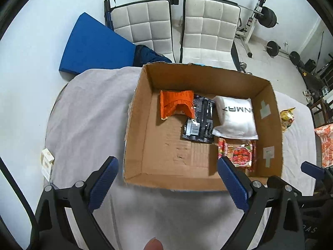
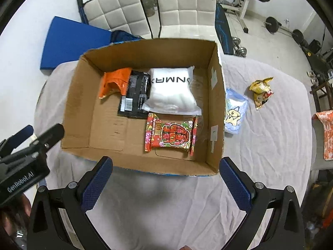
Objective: Organize snacks
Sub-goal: 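Open both tools and lift them out of the box, then grasp the yellow panda bag with the right tool while the left tool reaches the blue pack, then lift the yellow panda bag with the right tool while the left tool grasps the blue pack, then carry the panda bag with the right tool while the left tool carries the blue pack over the box, then lower both packs into the box and open both tools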
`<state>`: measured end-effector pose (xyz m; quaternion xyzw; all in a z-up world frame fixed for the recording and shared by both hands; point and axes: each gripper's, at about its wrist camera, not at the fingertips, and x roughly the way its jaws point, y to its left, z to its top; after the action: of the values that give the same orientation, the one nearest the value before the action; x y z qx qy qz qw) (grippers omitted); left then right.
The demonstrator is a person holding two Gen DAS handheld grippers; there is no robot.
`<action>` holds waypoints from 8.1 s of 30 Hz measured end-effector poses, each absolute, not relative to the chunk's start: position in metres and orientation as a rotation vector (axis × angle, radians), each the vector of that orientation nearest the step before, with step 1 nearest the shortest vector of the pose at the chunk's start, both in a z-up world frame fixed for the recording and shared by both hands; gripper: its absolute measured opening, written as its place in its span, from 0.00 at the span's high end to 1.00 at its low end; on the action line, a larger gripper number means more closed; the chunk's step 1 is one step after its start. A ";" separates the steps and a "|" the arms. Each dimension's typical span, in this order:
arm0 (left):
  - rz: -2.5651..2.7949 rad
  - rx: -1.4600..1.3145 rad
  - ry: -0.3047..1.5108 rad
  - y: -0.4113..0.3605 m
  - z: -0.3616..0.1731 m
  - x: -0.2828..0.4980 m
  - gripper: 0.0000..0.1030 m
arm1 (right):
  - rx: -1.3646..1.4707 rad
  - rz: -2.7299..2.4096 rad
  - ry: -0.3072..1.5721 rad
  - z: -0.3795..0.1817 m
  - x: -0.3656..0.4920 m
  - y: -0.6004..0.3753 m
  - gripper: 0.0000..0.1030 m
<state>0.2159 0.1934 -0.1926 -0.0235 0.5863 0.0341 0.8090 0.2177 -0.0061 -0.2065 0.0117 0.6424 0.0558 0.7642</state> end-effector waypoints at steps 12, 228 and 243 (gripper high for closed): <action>0.085 -0.053 1.207 0.149 -0.165 0.217 0.05 | 0.112 0.143 1.376 -0.182 0.222 -0.067 0.00; -0.039 -0.079 1.461 0.195 -0.281 0.262 0.63 | 0.182 0.322 1.519 -0.308 0.260 0.015 0.57; -0.050 -0.175 1.576 0.223 -0.330 0.270 0.58 | 0.182 0.352 1.582 -0.359 0.274 0.037 0.53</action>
<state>0.2699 0.2225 -0.3304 -0.0786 0.7080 -0.0227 0.7014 0.2740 0.0368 -0.3587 0.0814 0.7063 0.1570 0.6855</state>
